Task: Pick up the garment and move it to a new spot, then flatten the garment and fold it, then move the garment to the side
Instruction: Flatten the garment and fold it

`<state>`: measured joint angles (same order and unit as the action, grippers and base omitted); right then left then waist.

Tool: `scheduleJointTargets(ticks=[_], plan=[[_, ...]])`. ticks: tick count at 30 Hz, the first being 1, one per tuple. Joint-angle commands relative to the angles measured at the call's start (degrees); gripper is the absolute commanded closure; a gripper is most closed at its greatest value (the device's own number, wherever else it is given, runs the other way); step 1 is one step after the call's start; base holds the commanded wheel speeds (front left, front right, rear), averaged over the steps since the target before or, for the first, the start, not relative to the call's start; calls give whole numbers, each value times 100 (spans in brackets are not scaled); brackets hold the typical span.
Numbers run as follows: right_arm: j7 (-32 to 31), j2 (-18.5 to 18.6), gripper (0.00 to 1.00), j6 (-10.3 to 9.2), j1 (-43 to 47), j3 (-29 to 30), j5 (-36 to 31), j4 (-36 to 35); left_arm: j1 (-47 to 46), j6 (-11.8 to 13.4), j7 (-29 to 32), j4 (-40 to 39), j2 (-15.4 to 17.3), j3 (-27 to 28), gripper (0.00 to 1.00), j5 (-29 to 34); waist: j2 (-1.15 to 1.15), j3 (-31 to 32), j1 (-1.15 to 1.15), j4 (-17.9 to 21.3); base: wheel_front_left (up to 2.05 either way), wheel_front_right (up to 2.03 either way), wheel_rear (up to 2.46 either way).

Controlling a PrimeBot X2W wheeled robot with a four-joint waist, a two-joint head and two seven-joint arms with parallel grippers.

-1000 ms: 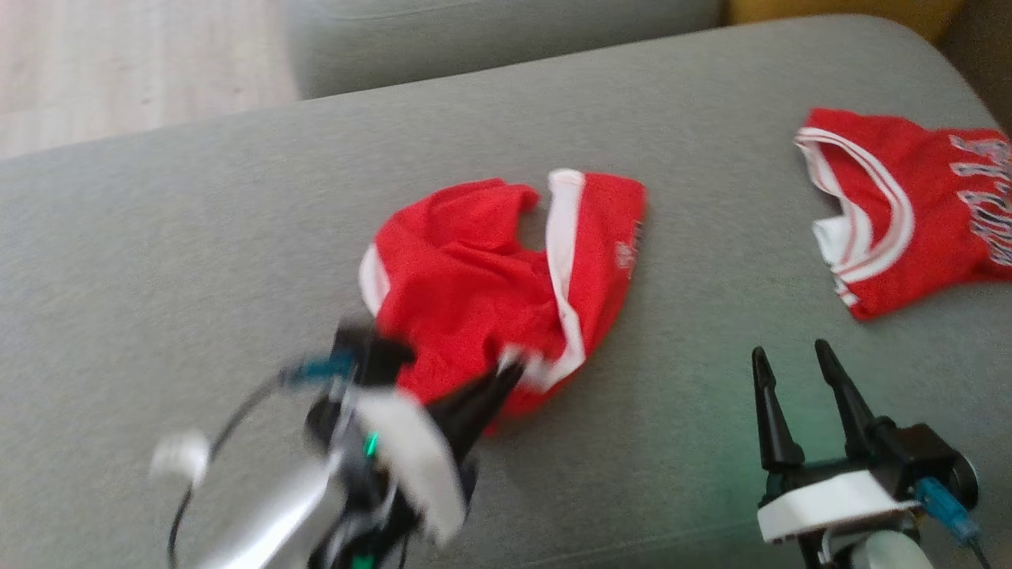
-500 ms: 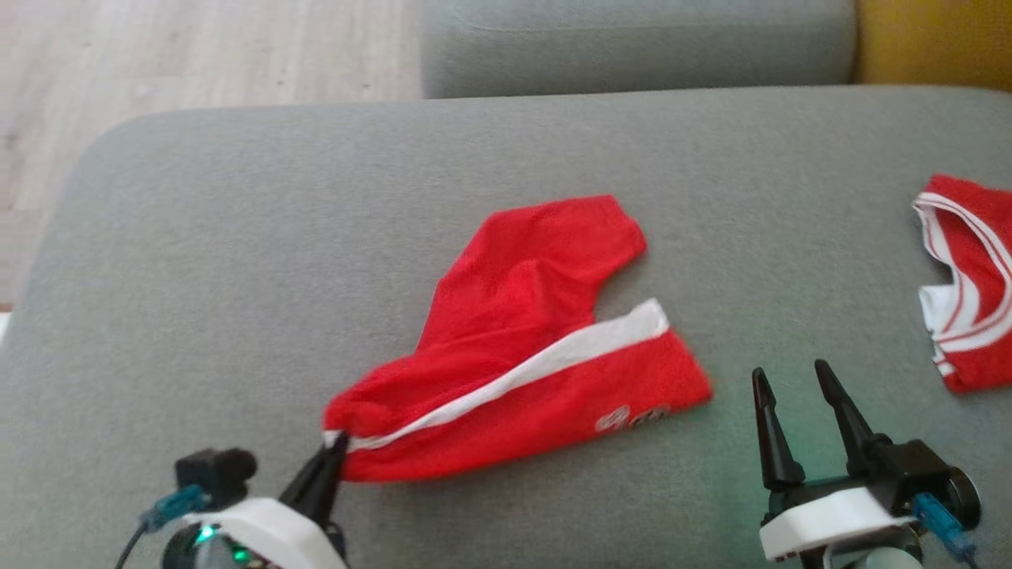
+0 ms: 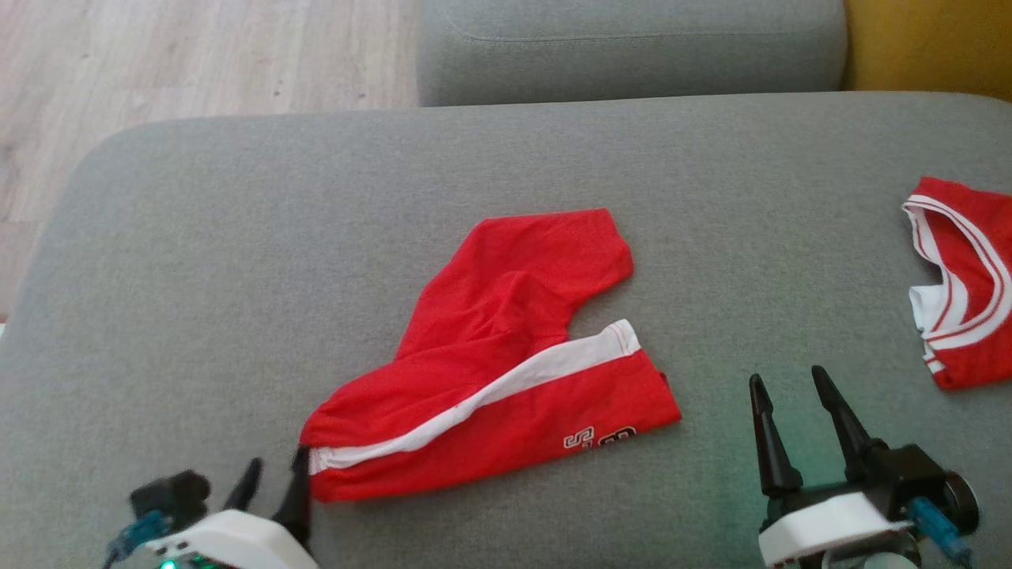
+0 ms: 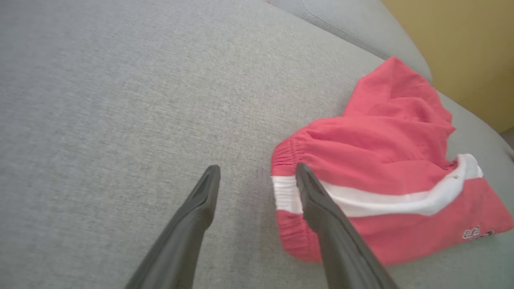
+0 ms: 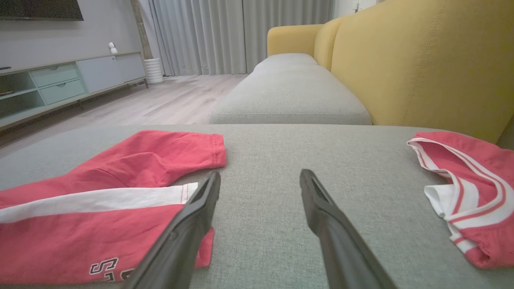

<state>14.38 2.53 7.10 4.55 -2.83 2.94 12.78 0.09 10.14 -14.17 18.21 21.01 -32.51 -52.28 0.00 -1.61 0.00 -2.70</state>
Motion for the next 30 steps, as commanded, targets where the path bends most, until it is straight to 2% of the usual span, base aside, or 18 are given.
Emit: scheduleJointTargets(ticks=[1, 3, 5, 8, 11, 17, 20, 24, 30], plan=[[62, 34, 0, 39, -28, -103, -14, -151, -128, 118, -67, -212, 175, 285, 0, 8, 0, -5, 0, 41, 0, 0, 0], [62, 34, 0, 39, -29, -116, 10, -156, -35, 456, -73, -641, 314, 497, 0, 150, 0, -31, 0, 123, 0, 0, 0], [62, 34, 0, 39, -50, -121, 25, -165, -57, 523, -74, -1024, 362, 462, 0, 310, 0, -66, 0, 177, 0, 0, 0], [62, 34, 0, 39, -111, -203, 30, -161, -284, 546, 163, -1509, 338, 103, 0, 600, 0, -123, 0, 306, 0, 0, 0], [62, 34, 0, 39, -203, -244, 50, -179, -703, 422, 552, -1678, 147, -373, 0, 826, 0, -236, 0, 462, 0, 0, 0], [62, 34, 0, 39, -365, -341, 116, -190, -1677, 70, 1102, -974, -461, -1121, 0, 1172, 0, -501, 0, 833, 0, 0, 0], [62, 34, 0, 39, -409, -350, 166, -171, -2009, -17, 1219, -417, -703, -1232, 0, 1201, 0, -588, 0, 1010, 0, 0, 0], [62, 34, 0, 39, -432, -344, 209, -155, -2302, -29, 1257, 214, -804, -1283, 0, 1296, 0, -643, 0, 1187, 0, 0, 0], [62, 34, 0, 39, -427, -327, 215, -155, -2476, -106, 1281, 655, -821, -1319, 0, 1319, 0, -641, 0, 1259, 0, 0, 0]])
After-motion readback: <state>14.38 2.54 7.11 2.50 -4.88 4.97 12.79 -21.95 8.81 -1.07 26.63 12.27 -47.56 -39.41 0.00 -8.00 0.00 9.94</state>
